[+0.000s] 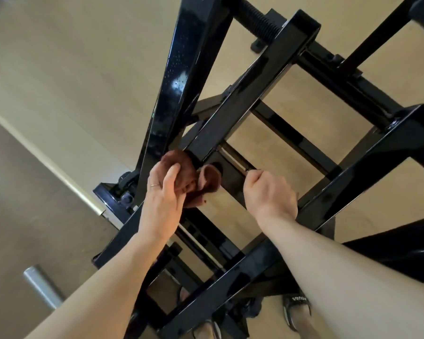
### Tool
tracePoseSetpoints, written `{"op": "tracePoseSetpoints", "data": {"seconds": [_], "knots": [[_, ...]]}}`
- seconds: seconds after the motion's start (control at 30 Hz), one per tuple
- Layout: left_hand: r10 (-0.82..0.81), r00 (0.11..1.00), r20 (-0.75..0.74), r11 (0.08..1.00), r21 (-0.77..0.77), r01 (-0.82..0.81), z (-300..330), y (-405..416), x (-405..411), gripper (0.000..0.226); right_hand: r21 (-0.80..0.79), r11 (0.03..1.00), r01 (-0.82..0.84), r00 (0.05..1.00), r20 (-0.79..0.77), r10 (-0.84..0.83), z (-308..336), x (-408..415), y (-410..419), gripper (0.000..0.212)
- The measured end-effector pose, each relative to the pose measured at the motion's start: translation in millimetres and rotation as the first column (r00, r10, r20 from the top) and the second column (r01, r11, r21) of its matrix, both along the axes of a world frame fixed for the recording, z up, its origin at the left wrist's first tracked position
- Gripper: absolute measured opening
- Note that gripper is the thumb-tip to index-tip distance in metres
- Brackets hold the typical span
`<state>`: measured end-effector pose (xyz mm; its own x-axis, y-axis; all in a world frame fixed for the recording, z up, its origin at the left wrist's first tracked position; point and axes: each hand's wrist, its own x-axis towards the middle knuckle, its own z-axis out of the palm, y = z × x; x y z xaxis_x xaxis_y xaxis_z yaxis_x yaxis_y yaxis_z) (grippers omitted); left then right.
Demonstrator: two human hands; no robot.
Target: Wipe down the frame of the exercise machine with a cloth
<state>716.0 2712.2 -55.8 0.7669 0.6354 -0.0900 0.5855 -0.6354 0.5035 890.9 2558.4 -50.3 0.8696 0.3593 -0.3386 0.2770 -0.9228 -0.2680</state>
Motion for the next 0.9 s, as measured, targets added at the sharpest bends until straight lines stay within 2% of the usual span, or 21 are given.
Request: {"op": "tracePoseSetpoints", "data": {"seconds": [0.13,0.23,0.37,0.53,0.63,0.7,0.8,0.9], "knots": [[0.101,0.992,-0.072,0.991,-0.085,-0.107,-5,-11,-65,0.067,0.009,1.0,0.015,0.999,0.048,-0.015,-2,-2,0,0.067],[0.182,0.983,0.017,0.975,-0.133,-0.179,-2,-5,-30,0.06,0.003,1.0,0.007,0.998,0.064,-0.007,0,-3,1,0.066],[0.231,0.971,0.067,0.972,-0.068,-0.227,-1,-11,33,0.058,0.016,1.0,-0.006,0.998,0.064,0.005,0,-2,-1,0.061],[0.065,0.997,0.051,0.998,0.017,-0.066,-14,-8,-10,0.065,0.045,0.999,-0.019,0.993,0.117,0.014,1,-4,-2,0.051],[0.148,0.989,0.021,0.989,-0.009,-0.148,-20,-11,-49,0.062,0.096,0.993,-0.062,0.988,0.148,0.047,4,-5,-1,0.047],[0.201,0.98,-0.013,0.979,-0.028,-0.201,-26,-16,-81,0.06,0.115,0.983,-0.145,0.971,0.206,0.119,9,-6,-4,0.048],[0.314,0.948,-0.047,0.94,-0.121,-0.318,-29,-16,-126,0.057,0.129,0.924,-0.36,0.894,0.331,0.302,17,-12,-6,0.043],[0.436,0.899,-0.051,0.874,-0.213,-0.436,-31,-8,-125,0.048,0.233,0.759,-0.608,0.761,0.445,0.473,26,-41,19,0.04]]}}
